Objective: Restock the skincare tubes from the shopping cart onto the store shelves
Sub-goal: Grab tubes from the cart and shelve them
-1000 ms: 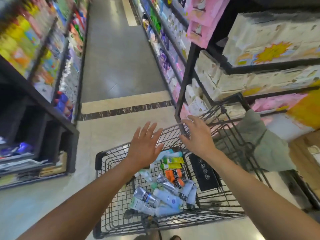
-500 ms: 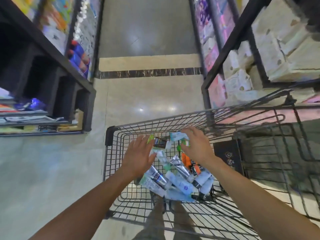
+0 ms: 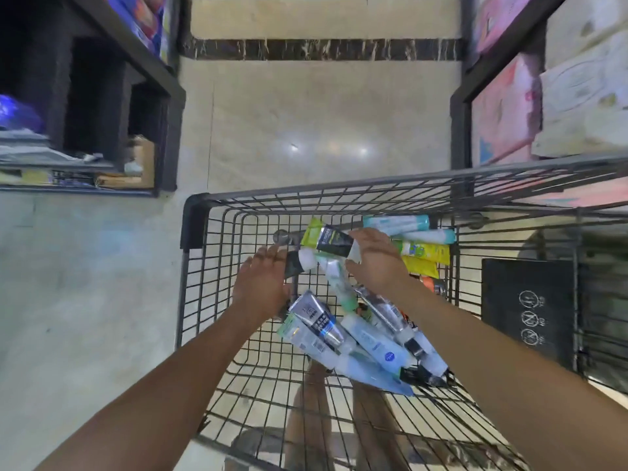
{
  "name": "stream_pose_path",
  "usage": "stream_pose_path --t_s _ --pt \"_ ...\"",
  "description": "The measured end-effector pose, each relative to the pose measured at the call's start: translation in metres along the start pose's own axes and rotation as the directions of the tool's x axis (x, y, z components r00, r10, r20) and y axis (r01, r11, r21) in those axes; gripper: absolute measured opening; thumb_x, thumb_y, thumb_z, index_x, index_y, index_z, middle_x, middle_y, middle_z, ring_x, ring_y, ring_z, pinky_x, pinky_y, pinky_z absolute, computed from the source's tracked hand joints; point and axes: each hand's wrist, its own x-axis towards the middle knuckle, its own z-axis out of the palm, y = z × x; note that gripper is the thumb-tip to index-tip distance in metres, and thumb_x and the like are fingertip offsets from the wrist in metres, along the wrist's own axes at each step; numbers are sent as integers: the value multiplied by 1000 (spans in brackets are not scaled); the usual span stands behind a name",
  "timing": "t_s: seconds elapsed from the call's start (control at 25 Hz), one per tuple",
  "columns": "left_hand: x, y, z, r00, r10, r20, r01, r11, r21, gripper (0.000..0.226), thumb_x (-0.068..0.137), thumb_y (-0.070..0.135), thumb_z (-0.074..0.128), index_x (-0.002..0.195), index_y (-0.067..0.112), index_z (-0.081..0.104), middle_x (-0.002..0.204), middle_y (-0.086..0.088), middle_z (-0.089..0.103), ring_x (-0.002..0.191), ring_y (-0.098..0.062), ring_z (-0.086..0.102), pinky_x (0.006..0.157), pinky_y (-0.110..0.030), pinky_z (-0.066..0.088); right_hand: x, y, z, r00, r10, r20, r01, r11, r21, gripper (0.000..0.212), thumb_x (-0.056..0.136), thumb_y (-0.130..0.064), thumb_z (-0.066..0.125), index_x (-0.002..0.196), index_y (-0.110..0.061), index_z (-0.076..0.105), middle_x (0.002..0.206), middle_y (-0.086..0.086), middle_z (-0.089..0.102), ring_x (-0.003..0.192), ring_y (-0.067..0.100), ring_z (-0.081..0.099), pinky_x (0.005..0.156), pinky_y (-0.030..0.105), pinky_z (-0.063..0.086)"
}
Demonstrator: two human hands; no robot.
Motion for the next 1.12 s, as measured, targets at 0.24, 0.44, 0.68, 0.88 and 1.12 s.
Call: stream_pose_path --t_s 0.24,0.44,0.68,0.88,1.12 --pt "48 -10 25 1000 0 7 0 998 61 86 87 52 72 157 29 27 161 -1 35 139 -25 45 108 -46 48 54 -6 41 1000 23 -12 -23 998 -55 74 82 -34 74 147 -31 40 144 1 48 131 23 46 113 44 39" --pt "59 -13 37 1000 21 16 -23 991 131 74 85 56 70 146 30 37 155 -3 38 132 -27 47 100 -49 50 75 -9 52 997 57 -42 -64 983 -173 42 81 -45 68 119 -32 58 113 -3 57 111 22 55 100 44 37" --pt "38 -8 29 1000 -11 17 10 996 92 69 87 56 64 147 29 40 151 -2 46 131 -25 50 96 -46 50 67 -10 39 997 80 -11 -80 982 -169 58 75 -70 67 120 -35 58 111 -5 58 108 20 56 100 42 39" --pt "3 2 -1 1000 -30 -8 30 1000 -2 65 85 58 67 139 27 46 131 -1 57 118 -25 56 87 -43 52 17 -13 -2 998 67 -12 -67 994 -88 51 78 -55 64 125 -39 56 115 -4 59 107 21 58 89 40 38" --pt "-63 29 -53 994 -102 -40 91 973 -212 58 82 62 68 124 29 46 107 4 65 98 -22 62 76 -39 54 -71 -20 -70 997 -1 -74 4 999 47 51 76 -46 71 125 -40 59 106 -6 66 103 21 64 88 38 47"
